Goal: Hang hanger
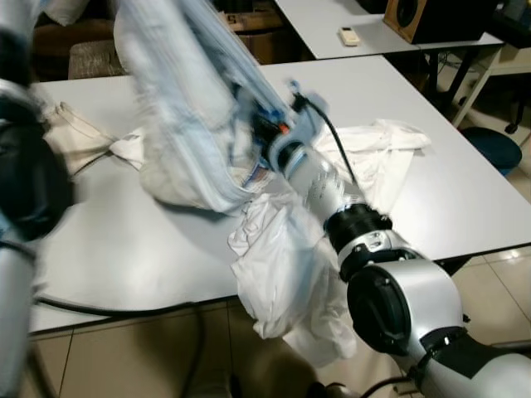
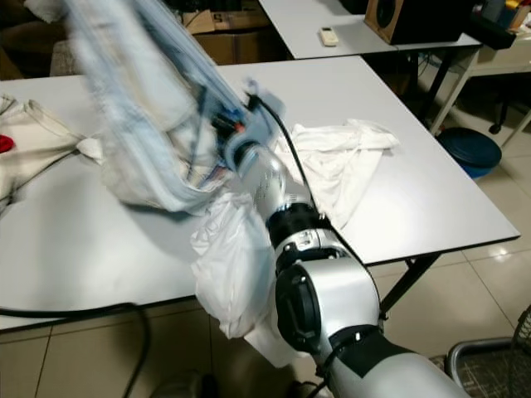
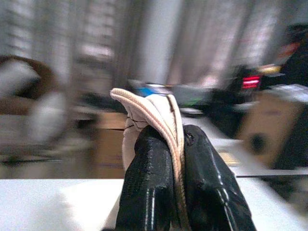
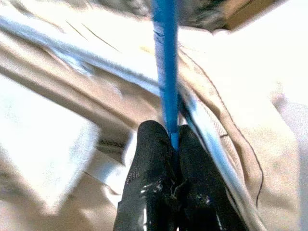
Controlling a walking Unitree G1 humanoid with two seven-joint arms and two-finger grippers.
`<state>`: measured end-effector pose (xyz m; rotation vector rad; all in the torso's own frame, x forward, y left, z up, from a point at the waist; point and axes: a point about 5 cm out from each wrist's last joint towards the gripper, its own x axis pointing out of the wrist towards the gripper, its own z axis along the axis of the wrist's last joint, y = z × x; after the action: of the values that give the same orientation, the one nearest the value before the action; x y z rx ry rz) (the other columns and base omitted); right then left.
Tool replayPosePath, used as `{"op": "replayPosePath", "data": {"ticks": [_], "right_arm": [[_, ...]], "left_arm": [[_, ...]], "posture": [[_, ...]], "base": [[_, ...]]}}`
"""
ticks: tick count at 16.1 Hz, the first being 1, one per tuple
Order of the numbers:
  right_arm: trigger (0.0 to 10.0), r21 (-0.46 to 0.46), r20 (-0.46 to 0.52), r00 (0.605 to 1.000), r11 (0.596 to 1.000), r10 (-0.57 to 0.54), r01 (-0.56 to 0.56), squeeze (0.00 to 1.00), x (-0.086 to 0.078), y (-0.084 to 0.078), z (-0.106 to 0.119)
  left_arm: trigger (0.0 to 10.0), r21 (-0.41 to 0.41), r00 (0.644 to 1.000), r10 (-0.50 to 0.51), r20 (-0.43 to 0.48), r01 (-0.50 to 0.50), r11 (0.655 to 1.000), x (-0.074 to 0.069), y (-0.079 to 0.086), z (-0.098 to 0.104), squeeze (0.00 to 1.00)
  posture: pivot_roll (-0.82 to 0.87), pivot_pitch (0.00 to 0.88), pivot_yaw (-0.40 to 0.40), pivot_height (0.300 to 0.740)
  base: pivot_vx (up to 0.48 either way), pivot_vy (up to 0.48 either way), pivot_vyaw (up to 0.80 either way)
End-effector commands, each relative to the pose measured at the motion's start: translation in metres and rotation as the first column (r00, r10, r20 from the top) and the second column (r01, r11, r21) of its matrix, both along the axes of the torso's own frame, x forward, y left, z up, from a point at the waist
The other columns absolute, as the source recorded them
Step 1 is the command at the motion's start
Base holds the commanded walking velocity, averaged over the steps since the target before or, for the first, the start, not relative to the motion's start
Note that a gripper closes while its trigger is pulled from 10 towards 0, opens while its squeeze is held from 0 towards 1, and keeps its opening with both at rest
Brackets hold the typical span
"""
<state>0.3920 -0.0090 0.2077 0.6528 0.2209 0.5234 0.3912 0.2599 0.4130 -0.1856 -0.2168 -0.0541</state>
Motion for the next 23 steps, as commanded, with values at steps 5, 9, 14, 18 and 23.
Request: {"op": "replayPosePath", "data": {"ticks": [5,9,14,18,23], "right_arm": [[10.0,0.226,0.079,0.961,0.934,0.264,-0.276,0.00,-0.029,0.002,0.058],[10.0,0.356,0.204,0.928,0.860,0.311,-0.367,0.00,-0.043,-0.010,0.117],[10.0,0.281,0.146,0.945,0.903,0.294,-0.325,0.00,-0.041,-0.012,0.101],[10.0,0.222,0.084,0.961,0.936,0.262,-0.274,0.00,-0.041,-0.011,0.082],[10.0,0.199,0.063,0.977,0.957,0.203,-0.211,0.00,-0.033,-0.015,0.070]], "left_arm": [[0.0,0.366,0.916,0.360,-0.179,-0.277,0.888,-0.012,0.077,-0.098,0.00],[0.0,0.523,0.840,0.333,-0.429,-0.069,0.850,-0.022,0.072,-0.210,0.00],[0.0,0.474,0.834,0.276,-0.477,-0.021,0.881,-0.032,0.070,-0.240,0.00],[10.0,0.436,0.856,0.127,-0.501,0.123,0.891,-0.042,0.066,-0.258,0.90],[10.0,0.310,0.925,-0.121,-0.359,0.241,0.920,-0.045,0.059,-0.226,1.00]], "posture": [[0.02,0.000,0.048,0.740],[0.00,0.000,0.022,0.740],[-0.01,0.000,0.013,0.740],[0.00,0.000,0.001,0.740],[0.01,0.000,-0.015,0.740]], "base": [[0.000,0.000,0.00],[0.000,0.000,0.00],[0.000,0.000,0.00],[0.000,0.000,0.00],[0.000,0.000,0.00]]}}
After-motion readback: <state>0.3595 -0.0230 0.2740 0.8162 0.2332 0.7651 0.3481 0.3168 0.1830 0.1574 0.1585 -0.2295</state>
